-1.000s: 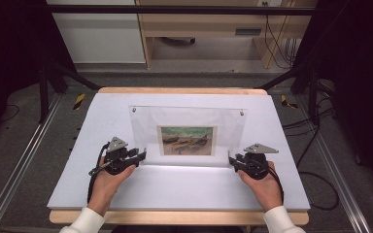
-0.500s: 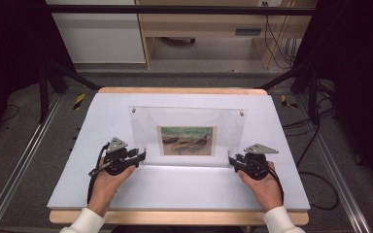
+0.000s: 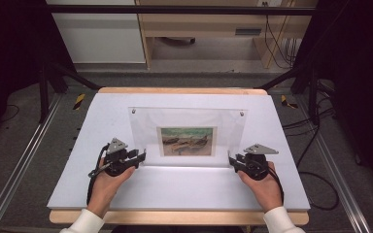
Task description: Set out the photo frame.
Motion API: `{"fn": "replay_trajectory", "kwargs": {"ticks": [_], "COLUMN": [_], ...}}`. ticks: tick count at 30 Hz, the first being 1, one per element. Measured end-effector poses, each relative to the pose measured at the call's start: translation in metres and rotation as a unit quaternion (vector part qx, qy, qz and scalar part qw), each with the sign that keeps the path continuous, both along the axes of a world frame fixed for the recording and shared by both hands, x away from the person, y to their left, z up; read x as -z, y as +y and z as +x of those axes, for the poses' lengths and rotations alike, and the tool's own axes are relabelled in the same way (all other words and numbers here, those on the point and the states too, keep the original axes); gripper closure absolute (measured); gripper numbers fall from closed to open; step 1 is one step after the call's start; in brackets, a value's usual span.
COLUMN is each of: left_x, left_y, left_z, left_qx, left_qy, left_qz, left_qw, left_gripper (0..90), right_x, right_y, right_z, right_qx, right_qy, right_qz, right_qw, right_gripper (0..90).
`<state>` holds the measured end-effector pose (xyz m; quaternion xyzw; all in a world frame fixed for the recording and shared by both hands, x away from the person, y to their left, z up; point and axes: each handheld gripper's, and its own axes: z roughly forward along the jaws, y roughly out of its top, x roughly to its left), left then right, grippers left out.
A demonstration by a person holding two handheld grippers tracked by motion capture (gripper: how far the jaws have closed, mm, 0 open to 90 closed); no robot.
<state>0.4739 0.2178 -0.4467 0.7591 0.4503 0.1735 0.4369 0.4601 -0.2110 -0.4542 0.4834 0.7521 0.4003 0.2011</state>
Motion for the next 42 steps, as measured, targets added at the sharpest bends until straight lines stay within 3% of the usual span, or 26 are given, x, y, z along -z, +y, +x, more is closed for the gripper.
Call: {"fn": "replay_trajectory", "kwargs": {"ticks": [20,26,30,34,42], "left_x": [-0.001,-0.001,-0.004,-0.009,-0.009], "left_y": [0.002,0.002,0.000,-0.004,-0.008], "left_z": [0.000,0.001,0.000,0.000,0.000], "left_qx": [0.009,0.017,0.019,0.025,0.032], "left_qy": [0.007,-0.001,-0.016,-0.039,-0.047], "left_qz": [-0.002,0.008,0.016,0.042,0.040], "left_qw": [0.9999,0.9998,0.9996,0.9980,0.9976], "left_gripper": [61.9,61.9,55.9,37.5,20.2], "right_x": [0.000,0.000,-0.001,-0.004,-0.006], "right_y": [-0.001,-0.002,0.000,0.004,0.009], "right_z": [0.000,0.000,-0.001,-0.001,0.000], "right_qx": [-0.003,-0.011,-0.015,-0.017,-0.018], "right_qy": [-0.002,-0.002,-0.010,-0.025,-0.043], "right_qz": [-0.004,0.002,-0.004,-0.024,-0.038], "right_qw": [1.0000,0.9999,0.9998,0.9993,0.9982], "right_gripper": [65.6,63.2,55.6,34.1,18.3]}}
